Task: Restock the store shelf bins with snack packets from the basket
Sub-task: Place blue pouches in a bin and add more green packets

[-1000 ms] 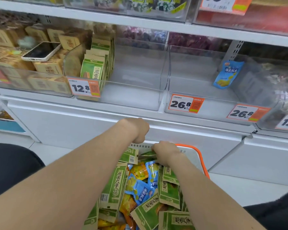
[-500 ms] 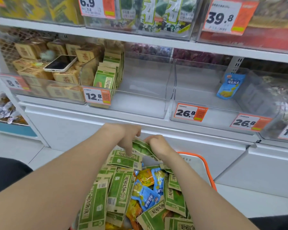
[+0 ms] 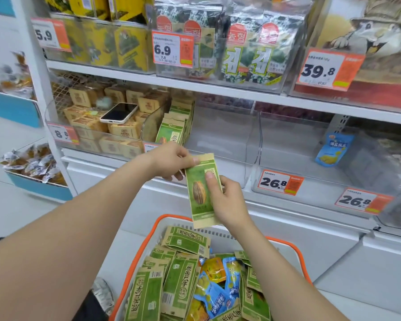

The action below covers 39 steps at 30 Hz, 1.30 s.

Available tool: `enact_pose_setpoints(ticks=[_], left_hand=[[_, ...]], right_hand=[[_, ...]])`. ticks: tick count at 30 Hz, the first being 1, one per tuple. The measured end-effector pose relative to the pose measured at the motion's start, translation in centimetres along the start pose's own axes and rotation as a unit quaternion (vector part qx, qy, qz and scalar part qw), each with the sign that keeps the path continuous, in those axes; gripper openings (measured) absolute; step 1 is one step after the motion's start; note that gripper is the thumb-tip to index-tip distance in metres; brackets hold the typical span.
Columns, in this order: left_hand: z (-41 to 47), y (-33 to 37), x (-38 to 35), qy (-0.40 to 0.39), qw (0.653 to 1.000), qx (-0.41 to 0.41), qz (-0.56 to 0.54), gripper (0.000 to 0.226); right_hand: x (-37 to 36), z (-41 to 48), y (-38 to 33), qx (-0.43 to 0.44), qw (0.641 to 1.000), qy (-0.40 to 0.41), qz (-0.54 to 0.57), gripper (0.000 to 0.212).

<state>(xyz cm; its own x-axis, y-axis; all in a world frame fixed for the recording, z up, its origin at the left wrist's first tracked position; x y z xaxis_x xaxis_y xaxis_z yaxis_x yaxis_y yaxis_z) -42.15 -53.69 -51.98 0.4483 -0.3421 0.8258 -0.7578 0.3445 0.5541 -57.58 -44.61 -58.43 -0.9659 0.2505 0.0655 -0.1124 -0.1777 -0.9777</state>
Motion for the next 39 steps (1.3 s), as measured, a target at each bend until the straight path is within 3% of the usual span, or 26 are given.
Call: enact_pose_setpoints(ticks=[4, 8, 11, 13, 16, 21, 25, 28, 33, 36, 39], left_hand=[[0.2, 1.2, 2.2, 0.031, 0.999, -0.008, -0.034, 0.037], [0.7, 1.1, 5.2, 0.056, 0.998, -0.012, -0.025, 0.040], [1.4, 0.9, 7.7, 0.111, 0.994, -0.008, 0.011, 0.042], [2.0, 0.3, 9.0, 0.163, 0.984, 0.003, 0.077, 0.038], [2.5, -1.8, 9.6, 0.230, 0.954, 0.028, 0.193, 0.031], [2.8, -4.2, 7.7, 0.141, 0.883, 0.021, 0.447, 0.032], [3.9, -4.9, 7.4, 0.170, 0.882, -0.004, 0.440, 0.049], [4.5, -4.6, 7.3, 0.204, 0.890, -0.025, 0.407, 0.045], [5.0, -5.0, 7.5, 0.226, 0.905, -0.034, 0.359, 0.061], [4.9, -5.0, 7.6, 0.224, 0.914, -0.037, 0.335, 0.101], [4.9, -5.1, 7.5, 0.210, 0.919, -0.028, 0.333, 0.111]], right_hand=[[-1.0, 0.6, -2.7, 0.084, 0.995, 0.047, -0.015, 0.054], [-2.4, 2.3, -4.9, 0.124, 0.989, 0.020, -0.081, 0.033], [-3.1, 4.6, -6.3, 0.134, 0.981, 0.024, -0.140, 0.040], [-3.3, 6.4, -7.2, 0.129, 0.977, 0.048, -0.161, 0.042], [-3.4, 9.3, -7.6, 0.072, 0.992, 0.069, -0.071, 0.038], [-4.6, 15.4, -5.5, -0.067, 0.994, 0.078, 0.034, 0.049], [-7.0, 18.4, -4.1, -0.080, 0.988, 0.069, 0.111, 0.064], [-8.4, 18.9, -3.3, -0.083, 0.991, 0.039, 0.093, 0.066], [-10.0, 18.7, -2.5, -0.101, 0.989, -0.057, 0.091, 0.027], [-10.2, 18.8, -2.1, -0.127, 0.984, -0.072, 0.102, 0.030], [-10.6, 18.8, -2.1, -0.118, 0.989, -0.081, 0.045, 0.022]])
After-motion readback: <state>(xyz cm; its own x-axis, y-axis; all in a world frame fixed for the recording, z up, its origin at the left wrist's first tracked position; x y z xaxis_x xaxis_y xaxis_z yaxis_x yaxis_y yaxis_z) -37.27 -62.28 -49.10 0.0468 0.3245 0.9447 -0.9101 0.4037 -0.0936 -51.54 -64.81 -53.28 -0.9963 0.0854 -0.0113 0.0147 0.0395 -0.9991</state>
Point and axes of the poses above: each hand's wrist, its own z-axis towards the middle knuckle, its own x-axis out of the back of the hand, y = z × x, the point moved 6 cm from there along z, towards the middle knuckle, and after that the axes turned 12 degrees about z, right-handed, at the moved point
